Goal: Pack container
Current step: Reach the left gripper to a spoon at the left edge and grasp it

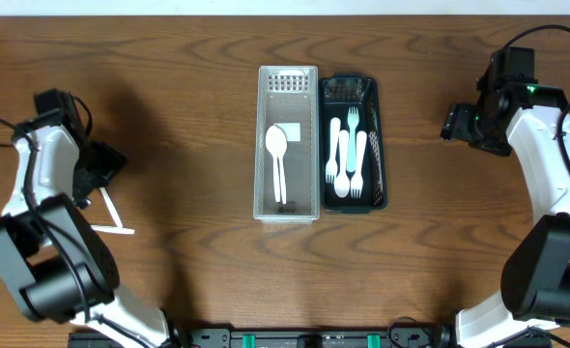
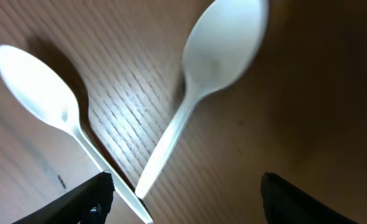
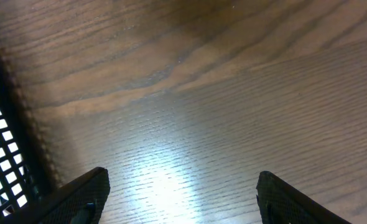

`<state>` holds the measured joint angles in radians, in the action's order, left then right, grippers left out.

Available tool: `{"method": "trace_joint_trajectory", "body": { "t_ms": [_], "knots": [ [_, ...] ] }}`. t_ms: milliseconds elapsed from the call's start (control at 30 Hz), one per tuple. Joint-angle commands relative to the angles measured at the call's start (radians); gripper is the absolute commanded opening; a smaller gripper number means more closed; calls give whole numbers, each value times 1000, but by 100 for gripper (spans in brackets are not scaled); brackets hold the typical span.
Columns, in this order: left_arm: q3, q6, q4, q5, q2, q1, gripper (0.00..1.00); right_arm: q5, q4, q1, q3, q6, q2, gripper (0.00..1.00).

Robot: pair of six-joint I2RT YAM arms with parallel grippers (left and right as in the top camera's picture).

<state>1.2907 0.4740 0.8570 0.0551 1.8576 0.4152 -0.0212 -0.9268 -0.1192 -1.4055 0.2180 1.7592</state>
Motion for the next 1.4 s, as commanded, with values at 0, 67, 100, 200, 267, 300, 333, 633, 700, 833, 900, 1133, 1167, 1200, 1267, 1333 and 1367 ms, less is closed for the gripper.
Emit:
{"method": "trace_joint_trajectory", "body": {
  "t_ms": [0, 67, 100, 200, 267, 300, 333, 633, 700, 833, 900, 1133, 1167, 1200, 1267, 1333, 1367],
  "knots": [
    [2, -62, -13, -11, 36, 30, 79, 2, -4, -6, 2, -18, -1, 79],
    [2, -88, -22, -12, 56, 42, 78, 3, -3, -6, 2, -18, -1, 79],
    [2, -101, -25, -14, 64, 45, 78, 3, -3, -6, 2, -18, -1, 79],
    [2, -139, -39, -22, 80, 49, 79, 3, -3, -6, 2, -18, -1, 79],
    [2, -165, -54, -23, 87, 49, 79, 2, -3, -6, 2, -18, -1, 79],
    [2, -172, -60, -23, 87, 49, 79, 2, -3, -6, 2, -18, -1, 79],
    [2, -183, -68, -28, 87, 49, 79, 2, -3, -6, 2, -18, -1, 79],
    [2, -244, -123, -93, 88, 51, 79, -1, -5, -6, 2, -18, -1, 79],
    [2, -245, -130, -93, 88, 52, 79, -1, -6, -6, 2, -18, -1, 79],
    [-1, -245, -137, -93, 90, 56, 79, -1, -8, -6, 2, -18, -1, 79],
    [-6, -245, -142, -93, 92, 60, 79, -1, -8, -6, 2, -18, -1, 79],
    [-11, -245, -141, -93, 126, 66, 79, -1, -8, -6, 2, -18, -1, 80],
    [-11, -245, -141, -93, 135, 66, 79, -1, -8, -6, 2, -18, -1, 80],
    [-11, -245, -140, -93, 145, 66, 79, -1, -8, -6, 2, -18, -1, 80],
    [-11, -245, -137, -93, 159, 66, 79, -2, -8, -6, 2, -18, -1, 80],
    [-11, -245, -137, -93, 163, 66, 79, -2, -9, -6, 2, -18, -1, 80],
    [-11, -245, -138, -93, 163, 66, 79, -2, -9, -6, 2, -18, -1, 80]
  ]
}}
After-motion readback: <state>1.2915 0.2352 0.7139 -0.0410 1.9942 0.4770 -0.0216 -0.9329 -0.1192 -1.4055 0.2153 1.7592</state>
